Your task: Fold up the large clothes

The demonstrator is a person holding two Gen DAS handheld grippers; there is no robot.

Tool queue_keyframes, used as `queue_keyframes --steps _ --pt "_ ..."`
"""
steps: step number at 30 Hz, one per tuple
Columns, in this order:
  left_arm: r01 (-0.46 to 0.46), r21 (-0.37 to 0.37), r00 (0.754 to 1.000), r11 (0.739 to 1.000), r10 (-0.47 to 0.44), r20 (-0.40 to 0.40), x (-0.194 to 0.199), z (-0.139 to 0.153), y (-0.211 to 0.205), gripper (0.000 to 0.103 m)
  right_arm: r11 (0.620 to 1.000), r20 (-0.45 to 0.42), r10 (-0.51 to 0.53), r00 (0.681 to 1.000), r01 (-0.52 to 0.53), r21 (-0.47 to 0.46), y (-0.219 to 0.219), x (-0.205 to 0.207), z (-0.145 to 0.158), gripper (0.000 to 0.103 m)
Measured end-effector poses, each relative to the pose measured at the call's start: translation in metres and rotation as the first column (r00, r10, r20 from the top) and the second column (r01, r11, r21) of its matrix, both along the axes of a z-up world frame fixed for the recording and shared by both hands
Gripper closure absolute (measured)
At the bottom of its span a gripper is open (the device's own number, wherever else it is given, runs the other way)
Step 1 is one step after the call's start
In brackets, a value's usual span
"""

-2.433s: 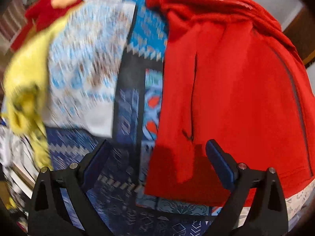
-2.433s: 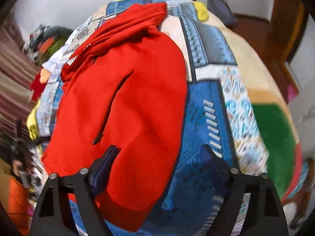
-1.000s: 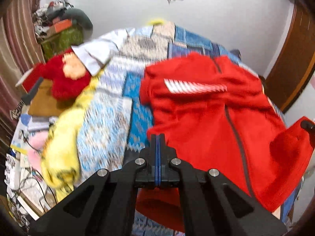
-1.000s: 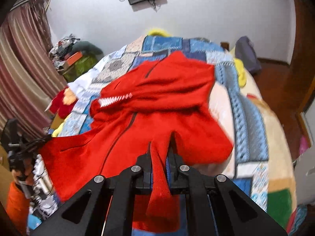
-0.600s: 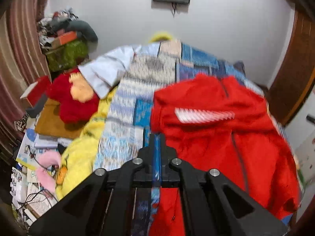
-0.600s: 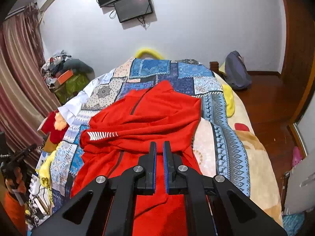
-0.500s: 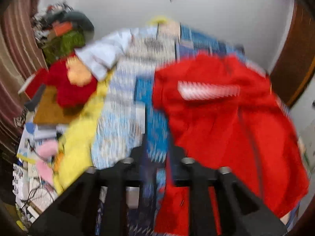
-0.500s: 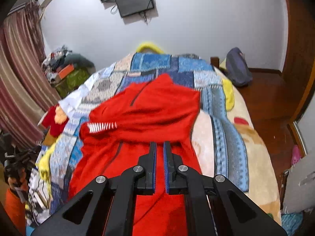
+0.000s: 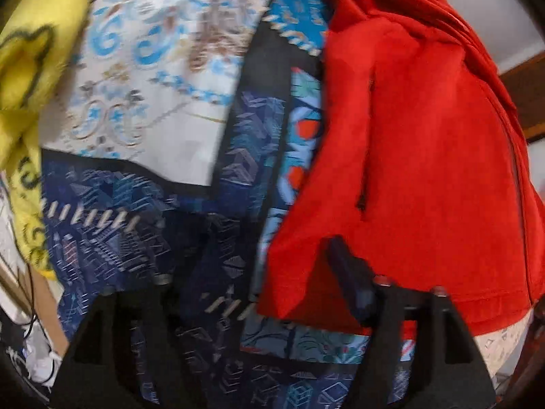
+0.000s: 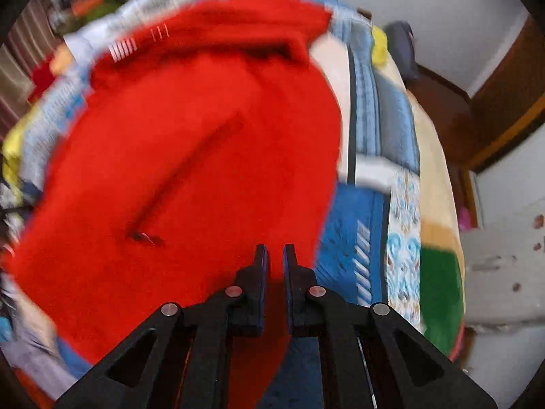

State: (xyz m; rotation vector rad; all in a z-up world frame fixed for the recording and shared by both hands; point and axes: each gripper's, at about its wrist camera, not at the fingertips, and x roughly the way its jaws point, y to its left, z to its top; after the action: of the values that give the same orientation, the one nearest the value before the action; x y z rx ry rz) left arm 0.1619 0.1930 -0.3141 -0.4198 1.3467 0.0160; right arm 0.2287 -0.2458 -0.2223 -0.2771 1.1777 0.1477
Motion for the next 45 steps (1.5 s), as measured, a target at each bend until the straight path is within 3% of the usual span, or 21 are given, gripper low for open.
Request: queue_keyframes --steps 2,5,10,12,16,19,22,23,25,26,27,28,31,35,37,41,45 --pt "0.015 0.03 1.0 0.999 -0.015 -0.002 0.003 -0.002 -0.008 0.024 0.999 0.017 -0.011 1.0 0.011 -0.034 -0.002 -0.004 -0.002 0.098" --pt "0.024 0.055 1.0 0.998 -0.024 0.006 0.007 -0.005 -0.015 0.02 0.999 0.008 -0.043 0.999 0.043 -0.015 -0.01 -0.004 -0.002 0.098" --pt "0.034 0.05 0.999 0.998 -0.034 -0.004 0.006 -0.006 -0.02 0.019 0.998 0.013 -0.047 0.999 0.048 -0.032 -0.021 -0.008 -0.003 0.098" --pt "0.062 0.014 0.998 0.998 -0.062 -0.021 -0.002 -0.007 -0.016 0.017 0.997 0.018 -0.055 0.998 0.056 -0.058 -0.022 -0.013 -0.004 0.098" --pt "0.029 -0.065 0.999 0.997 -0.032 -0.04 -0.015 -0.014 -0.005 0.017 0.996 0.014 -0.082 0.997 0.082 0.021 -0.039 -0.017 -0.005 0.098" --pt "0.014 -0.056 0.999 0.998 -0.016 -0.048 -0.013 -0.017 -0.011 0.01 0.992 -0.014 -0.105 0.994 0.105 0.066 -0.046 -0.014 -0.003 0.098" --pt "-0.026 -0.069 0.998 0.997 0.022 -0.063 -0.006 -0.02 -0.019 0.009 0.988 -0.05 -0.114 0.992 0.119 0.101 -0.054 -0.012 -0.002 0.098" --pt "-0.032 -0.067 0.998 0.997 0.028 -0.059 -0.003 -0.018 -0.022 0.011 0.986 -0.064 -0.123 0.99 0.129 0.105 -0.056 -0.011 -0.001 0.098" --pt "-0.03 -0.01 0.999 1.0 0.029 -0.038 0.002 -0.01 -0.033 0.039 0.974 -0.087 -0.169 0.982 0.179 0.137 -0.066 -0.009 0.009 0.098" --pt "-0.017 -0.015 0.999 1.0 0.016 -0.032 0.004 -0.007 -0.038 0.049 0.966 -0.084 -0.173 0.981 0.185 0.179 -0.07 -0.009 0.015 0.098" --pt "-0.012 -0.042 1.0 0.999 0.011 -0.028 0.005 -0.004 -0.043 0.07 0.954 -0.074 -0.171 0.982 0.184 0.236 -0.072 -0.011 0.026 0.098" --pt "-0.019 -0.067 0.999 0.998 0.016 -0.033 0.006 -0.002 -0.046 0.081 0.945 -0.064 -0.163 0.985 0.174 0.278 -0.072 -0.011 0.034 0.098" --pt "-0.037 -0.054 0.998 0.998 0.035 -0.047 0.01 0.001 -0.059 0.089 0.928 -0.028 -0.122 0.992 0.124 0.351 -0.06 -0.016 0.057 0.098" --pt "-0.026 -0.01 0.999 1.0 0.026 -0.046 0.013 0.005 -0.072 0.099 0.922 -0.067 -0.036 0.997 0.059 0.384 -0.034 -0.021 0.05 0.098" --pt "-0.043 -0.024 0.998 0.999 0.042 -0.05 0.011 0.004 -0.072 0.099 0.953 -0.126 -0.008 0.992 0.046 0.299 -0.018 -0.021 0.024 0.098" --pt "-0.057 -0.027 0.997 0.998 0.055 -0.054 -0.01 0.01 -0.049 0.099 0.99 -0.037 -0.032 0.999 0.037 0.133 -0.013 -0.026 0.01 0.098" --pt "-0.03 -0.03 0.999 0.999 0.029 -0.03 -0.028 0.02 -0.032 0.098 0.992 -0.03 -0.07 0.997 0.073 0.1 -0.02 -0.028 0.005 0.098"
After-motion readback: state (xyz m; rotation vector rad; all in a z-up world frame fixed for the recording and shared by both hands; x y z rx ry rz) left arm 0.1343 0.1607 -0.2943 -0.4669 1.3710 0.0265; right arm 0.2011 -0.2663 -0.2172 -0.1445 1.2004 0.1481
